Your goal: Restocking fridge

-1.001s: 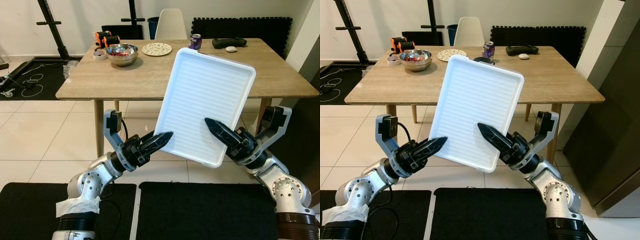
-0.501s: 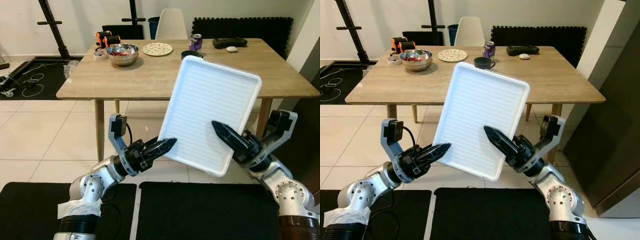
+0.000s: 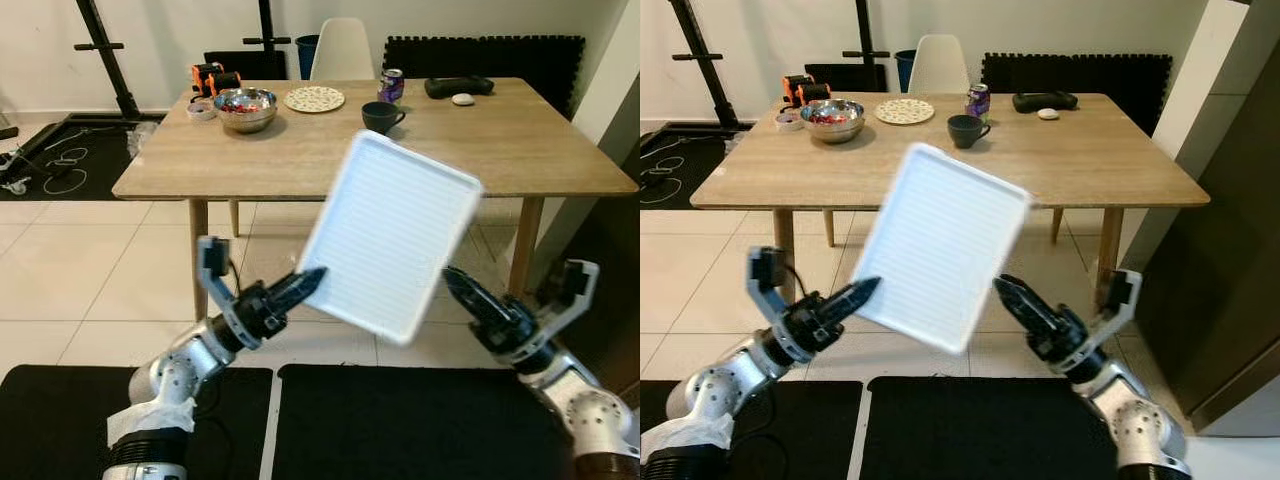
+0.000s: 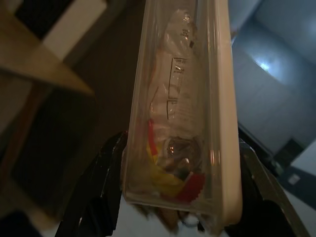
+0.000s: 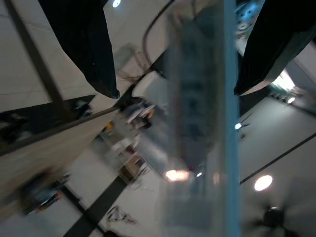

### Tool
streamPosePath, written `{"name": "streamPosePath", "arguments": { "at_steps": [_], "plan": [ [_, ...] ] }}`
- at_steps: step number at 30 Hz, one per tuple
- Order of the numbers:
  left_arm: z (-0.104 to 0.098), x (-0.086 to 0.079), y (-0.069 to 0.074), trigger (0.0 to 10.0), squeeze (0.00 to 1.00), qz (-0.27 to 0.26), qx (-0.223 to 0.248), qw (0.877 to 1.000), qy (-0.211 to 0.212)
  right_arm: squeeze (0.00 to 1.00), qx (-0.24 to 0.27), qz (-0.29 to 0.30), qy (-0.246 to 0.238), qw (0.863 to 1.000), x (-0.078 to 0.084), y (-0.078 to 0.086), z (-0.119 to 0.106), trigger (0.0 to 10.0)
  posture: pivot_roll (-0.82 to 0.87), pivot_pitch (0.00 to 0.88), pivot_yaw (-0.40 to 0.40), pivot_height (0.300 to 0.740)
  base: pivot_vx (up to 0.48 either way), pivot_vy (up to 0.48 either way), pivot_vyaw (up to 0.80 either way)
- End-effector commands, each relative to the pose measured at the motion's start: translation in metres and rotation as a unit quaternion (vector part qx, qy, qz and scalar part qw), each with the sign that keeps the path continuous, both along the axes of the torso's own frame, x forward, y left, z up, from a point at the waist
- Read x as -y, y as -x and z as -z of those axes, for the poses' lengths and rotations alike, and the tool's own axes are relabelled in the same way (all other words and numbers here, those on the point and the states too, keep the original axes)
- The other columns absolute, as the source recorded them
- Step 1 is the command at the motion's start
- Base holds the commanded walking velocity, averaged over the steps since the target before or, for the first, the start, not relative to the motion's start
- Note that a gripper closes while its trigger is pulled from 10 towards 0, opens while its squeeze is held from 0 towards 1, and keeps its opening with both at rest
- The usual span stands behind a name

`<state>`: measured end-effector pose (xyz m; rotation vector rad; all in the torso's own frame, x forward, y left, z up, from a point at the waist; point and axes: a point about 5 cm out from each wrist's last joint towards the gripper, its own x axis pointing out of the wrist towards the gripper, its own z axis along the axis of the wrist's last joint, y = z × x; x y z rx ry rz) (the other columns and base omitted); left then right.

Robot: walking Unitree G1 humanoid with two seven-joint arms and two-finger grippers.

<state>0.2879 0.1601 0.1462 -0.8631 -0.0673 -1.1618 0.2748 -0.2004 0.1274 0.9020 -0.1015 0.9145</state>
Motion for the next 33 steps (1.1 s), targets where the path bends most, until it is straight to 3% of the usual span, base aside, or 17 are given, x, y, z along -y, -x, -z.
{"name": "streamPosePath", "arguments": {
  "at_steps": [1,7,11,12,14,15,17,18,22,23,24,26,29,30,31,32,33],
  "plan": [
    [-0.003,-0.004,-0.003,0.0,0.0,-0.009,0.008,1.0,0.008,1.0,-0.006,0.013,0.002,1.0,0.005,0.001,0.004,10.0,-0.06,0.008,-0.017,0.74,0.0,0.0,0.0],
    [-0.001,-0.006,-0.004,0.0,0.0,-0.016,0.003,1.0,0.009,1.0,-0.015,0.028,0.008,0.999,0.01,-0.001,0.008,10.0,-0.06,0.009,-0.016,0.74,0.0,0.0,0.0],
    [0.015,-0.012,-0.009,0.0,0.0,-0.057,-0.029,0.998,-0.013,0.91,-0.108,0.126,0.074,0.983,0.026,-0.01,0.042,10.0,-0.06,0.008,-0.017,0.74,0.0,0.0,0.0],
    [0.022,-0.015,-0.012,0.0,0.0,-0.076,-0.041,0.996,-0.028,0.0,-0.139,0.159,0.089,0.973,0.032,-0.012,0.052,10.0,-0.06,0.007,-0.017,0.74,0.0,0.0,0.0],
    [0.037,-0.021,-0.016,0.0,0.0,-0.115,-0.075,0.988,-0.064,0.0,-0.204,0.216,0.112,0.949,0.043,-0.01,0.072,10.0,-0.06,0.007,-0.016,0.74,0.0,0.0,0.0],
    [0.037,-0.021,-0.016,0.0,0.0,-0.115,-0.075,0.988,-0.064,0.0,-0.204,0.216,0.112,0.949,0.043,-0.01,0.072,10.0,-0.06,0.007,-0.016,0.74,0.0,0.0,0.0],
    [0.057,-0.027,-0.016,0.2,0.0,-0.15,-0.11,0.975,-0.124,0.0,-0.274,0.263,0.176,0.908,0.053,-0.002,0.097,10.0,-0.06,0.006,-0.015,0.74,0.0,0.0,0.0],
    [0.068,-0.029,-0.015,10.0,0.0,-0.165,-0.129,0.965,-0.155,0.0,-0.308,0.284,0.22,0.881,0.058,0.005,0.11,10.0,-0.06,0.004,-0.015,0.74,0.0,0.0,0.0],
    [0.076,-0.031,-0.014,10.0,0.0,-0.176,-0.143,0.959,-0.172,0.0,-0.33,0.295,0.262,0.858,0.062,0.013,0.12,10.0,-0.06,0.003,-0.015,0.74,0.0,0.0,0.0],
    [0.084,-0.035,-0.013,10.0,0.0,-0.194,-0.16,0.95,-0.187,0.0,-0.352,0.307,0.294,0.834,0.065,0.021,0.131,10.0,-0.06,0.001,-0.016,0.74,0.0,0.0,0.0],
    [0.084,-0.035,-0.013,10.0,0.0,-0.194,-0.16,0.95,-0.187,0.0,-0.352,0.307,0.294,0.834,0.065,0.021,0.131,10.0,-0.06,0.001,-0.016,0.74,0.0,0.0,0.0],
    [0.105,-0.048,-0.01,10.0,0.0,-0.255,-0.212,0.913,-0.239,0.0,-0.395,0.316,0.364,0.782,0.071,0.045,0.153,10.0,-0.06,0.0,-0.016,0.74,0.0,0.0,0.0],
    [0.115,-0.055,-0.006,10.0,0.0,-0.278,-0.236,0.893,-0.264,0.0,-0.409,0.315,0.389,0.763,0.072,0.055,0.161,10.0,-0.06,0.0,-0.016,0.74,0.0,0.0,0.0],
    [0.126,-0.061,0.0,10.0,0.0,-0.298,-0.257,0.868,-0.302,0.0,-0.421,0.312,0.41,0.747,0.073,0.065,0.169,10.0,-0.06,0.0,-0.016,0.74,0.0,0.0,0.0],
    [0.126,-0.061,0.0,10.0,0.0,-0.298,-0.257,0.868,-0.302,0.0,-0.421,0.312,0.41,0.747,0.073,0.065,0.169,10.0,-0.06,0.0,-0.016,0.74,0.0,0.0,0.0],
    [0.135,-0.066,0.006,10.0,0.0,-0.311,-0.269,0.845,-0.341,0.0,-0.43,0.31,0.422,0.736,0.073,0.072,0.174,10.0,-0.06,0.0,-0.016,0.74,0.0,0.0,0.0],
    [0.135,-0.066,0.006,10.0,0.0,-0.311,-0.269,0.845,-0.341,0.0,-0.43,0.31,0.422,0.736,0.073,0.072,0.174,10.0,-0.06,0.0,-0.016,0.74,0.0,0.0,0.0]
  ]
}}
